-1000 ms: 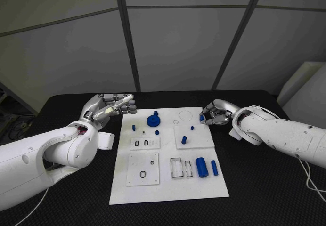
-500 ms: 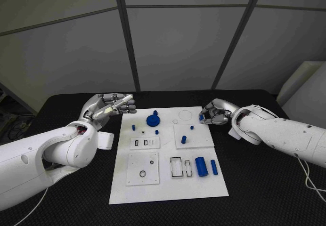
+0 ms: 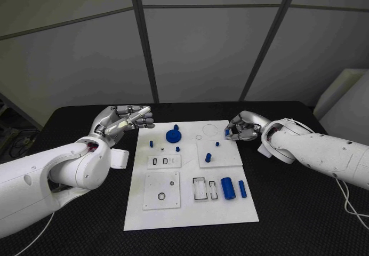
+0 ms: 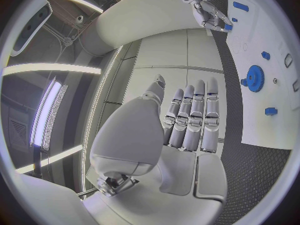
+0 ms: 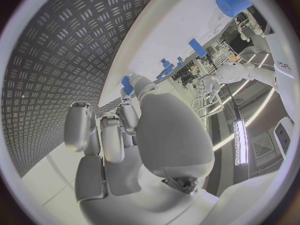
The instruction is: Assemble the parts on the task board
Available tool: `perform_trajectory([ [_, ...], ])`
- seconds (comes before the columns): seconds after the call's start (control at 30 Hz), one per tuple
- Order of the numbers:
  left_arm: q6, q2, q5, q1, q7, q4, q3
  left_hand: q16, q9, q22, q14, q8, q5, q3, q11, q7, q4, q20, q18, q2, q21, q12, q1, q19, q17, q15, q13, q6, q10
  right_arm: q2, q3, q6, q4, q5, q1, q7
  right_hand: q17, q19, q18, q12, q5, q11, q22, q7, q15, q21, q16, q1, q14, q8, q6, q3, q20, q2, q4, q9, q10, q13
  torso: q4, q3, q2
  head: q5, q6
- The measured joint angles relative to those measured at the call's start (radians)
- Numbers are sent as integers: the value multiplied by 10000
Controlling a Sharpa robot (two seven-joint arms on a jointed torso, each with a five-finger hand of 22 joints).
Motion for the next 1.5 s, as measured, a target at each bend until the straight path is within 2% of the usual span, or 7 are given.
perform_trajectory([
  [0.2,3,-7,0,0,-9,0,0,0,0,0,0,0,0,0,0,0,0,0,0,0,0,0,0,0,0,0,0,0,0,-64,0,-208,178,56,-3,-1,-1,0,-1,0,120,-70,0,-1,-33,39,0,38,33,0,0,73,0,66,-73,0,-8,0,-5,1,-2,-12,-1],
  [0.47,16,-35,-1,-1,-31,-1,0,0,0,0,0,-38,0,-29,0,0,-28,35,0,0,0,0,0,-35,-1,0,-9,0,0,-350,34,-460,1005,175,0,-233,-2,0,0,0,186,-69,9,-6,-33,39,0,48,33,0,-5,99,1,79,-99,-8,-8,-15,-17,-8,-26,-12,12],
  [0.6,22,-57,-1,-2,-48,1,0,-41,0,0,0,-37,0,-28,0,0,-28,36,-1,0,0,-40,0,-35,-2,0,-9,0,0,-371,178,-545,1564,190,43,-509,-2,1,0,0,186,-69,26,-9,-33,39,0,49,33,0,-8,121,2,78,-122,-10,-7,-27,-29,-25,-46,-12,8],
  [0.73,28,-81,-1,-2,-66,4,0,-41,0,0,0,-37,0,-29,0,0,-28,36,-1,0,0,-41,0,-35,-2,0,-9,0,0,-279,246,-620,2074,155,171,-861,-3,3,0,0,186,-68,25,-23,-32,39,0,51,33,0,-22,121,4,76,-123,-10,-7,-39,-29,-44,-76,42,-14],
  [1.07,44,-97,-1,-1,-121,-32,-2,-41,0,0,0,-37,0,-29,0,0,-28,35,0,0,0,-41,0,-35,-3,0,-8,0,0,470,288,-711,2972,-248,404,-1763,-4,39,0,-50,204,-68,50,-43,-32,39,-1,52,33,0,-42,148,-31,74,-151,-10,-8,-61,-25,-109,-154,195,-86],
  [1.37,64,-54,-1,2,-170,-134,-2,-41,0,0,0,-37,0,-28,0,0,-28,35,0,0,0,-41,0,-35,5,0,-8,0,0,1574,257,-421,3038,-779,421,-2276,-4,39,-1,-50,240,-67,64,-67,-32,39,-1,52,33,1,-67,150,-31,73,-155,-10,-8,-52,-11,-135,-190,296,-126],
  [1.5,73,-27,-1,2,-189,-163,-2,-41,0,0,0,-37,0,-28,0,0,-28,35,0,0,0,-40,0,-35,5,0,-8,0,0,1903,184,-258,3006,-1101,419,-2436,-5,39,-1,-50,240,-67,64,-71,-32,39,-1,52,33,1,-70,150,-31,71,-155,-10,-8,-52,-10,-131,-185,373,-137],
])
